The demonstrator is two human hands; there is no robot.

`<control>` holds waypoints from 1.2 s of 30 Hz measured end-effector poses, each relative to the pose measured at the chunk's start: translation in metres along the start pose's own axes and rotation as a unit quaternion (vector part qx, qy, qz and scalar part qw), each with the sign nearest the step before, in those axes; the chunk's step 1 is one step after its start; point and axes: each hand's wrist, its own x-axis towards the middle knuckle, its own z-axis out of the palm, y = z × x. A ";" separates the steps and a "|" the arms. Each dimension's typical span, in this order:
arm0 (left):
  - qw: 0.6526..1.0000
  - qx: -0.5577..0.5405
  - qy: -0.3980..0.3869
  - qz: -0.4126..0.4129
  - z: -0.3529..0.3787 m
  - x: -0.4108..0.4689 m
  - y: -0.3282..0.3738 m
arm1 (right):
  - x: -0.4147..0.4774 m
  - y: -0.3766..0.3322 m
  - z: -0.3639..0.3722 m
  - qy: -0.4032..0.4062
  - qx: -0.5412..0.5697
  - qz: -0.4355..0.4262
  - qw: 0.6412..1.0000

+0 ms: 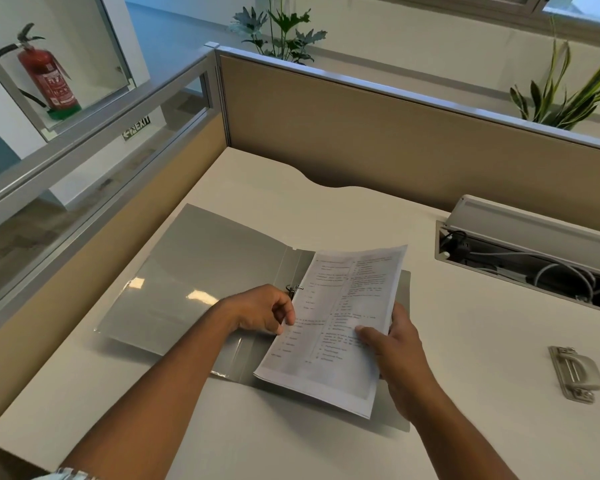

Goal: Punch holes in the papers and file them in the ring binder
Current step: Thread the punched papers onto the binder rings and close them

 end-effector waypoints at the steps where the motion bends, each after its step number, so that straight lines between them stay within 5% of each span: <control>1: 1.000 0.002 0.003 0.000 0.001 0.000 0.000 | 0.000 0.000 -0.001 -0.001 -0.001 0.000 1.000; 22: 0.999 -0.020 0.034 -0.015 0.013 0.002 0.006 | 0.004 0.002 -0.009 0.034 -0.079 0.004 0.996; 36: 0.990 0.015 0.137 0.002 0.032 -0.002 0.006 | 0.017 0.031 -0.025 0.055 -0.138 0.001 0.989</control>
